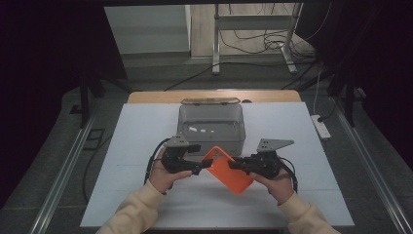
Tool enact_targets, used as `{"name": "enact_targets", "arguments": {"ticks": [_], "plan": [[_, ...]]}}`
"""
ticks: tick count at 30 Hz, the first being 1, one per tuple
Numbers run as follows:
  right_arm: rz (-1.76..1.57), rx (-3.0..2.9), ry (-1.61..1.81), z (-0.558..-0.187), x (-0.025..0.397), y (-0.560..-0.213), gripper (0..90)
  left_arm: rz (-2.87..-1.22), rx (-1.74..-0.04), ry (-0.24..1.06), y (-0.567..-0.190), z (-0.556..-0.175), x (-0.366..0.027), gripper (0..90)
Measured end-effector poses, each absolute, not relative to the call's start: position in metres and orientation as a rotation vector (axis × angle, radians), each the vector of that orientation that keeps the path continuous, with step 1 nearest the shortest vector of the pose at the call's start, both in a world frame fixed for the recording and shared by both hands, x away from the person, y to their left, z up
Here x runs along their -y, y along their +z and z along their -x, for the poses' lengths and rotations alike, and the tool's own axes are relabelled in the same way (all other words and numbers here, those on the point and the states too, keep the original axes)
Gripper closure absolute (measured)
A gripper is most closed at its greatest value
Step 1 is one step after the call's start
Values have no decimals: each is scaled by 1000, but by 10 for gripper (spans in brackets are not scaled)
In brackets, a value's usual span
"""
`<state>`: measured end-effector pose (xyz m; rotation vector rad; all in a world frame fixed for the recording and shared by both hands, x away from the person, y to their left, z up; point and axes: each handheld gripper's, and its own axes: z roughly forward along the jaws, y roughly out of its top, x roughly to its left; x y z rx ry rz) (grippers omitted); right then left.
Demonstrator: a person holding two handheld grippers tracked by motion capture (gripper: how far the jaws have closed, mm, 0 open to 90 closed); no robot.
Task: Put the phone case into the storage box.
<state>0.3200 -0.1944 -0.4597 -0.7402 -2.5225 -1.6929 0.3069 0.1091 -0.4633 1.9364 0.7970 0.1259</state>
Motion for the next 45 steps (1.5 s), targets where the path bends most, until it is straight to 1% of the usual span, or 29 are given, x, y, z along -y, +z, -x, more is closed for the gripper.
{"name": "enact_targets", "arguments": {"ticks": [8,11,19,22,34,37,45], "plan": [[746,2545,-1696,-318,194,-458,796,-1942,-811,161,-468,-297,-118,190],[759,2539,-1695,-318,195,-457,796,-1924,-816,191,-467,-295,-121,196],[767,2553,-1711,-317,197,-454,796,-1927,-815,203,-469,-288,-130,198],[768,2557,-1711,-317,197,-454,796,-1923,-836,234,-475,-285,-137,199],[748,2591,-1720,-314,196,-451,795,-1906,-918,273,-493,-269,-171,190],[752,2591,-1721,-314,195,-451,795,-1904,-940,300,-499,-263,-180,191],[758,2615,-1717,-314,195,-452,794,-1909,-999,335,-507,-257,-192,158]]}}
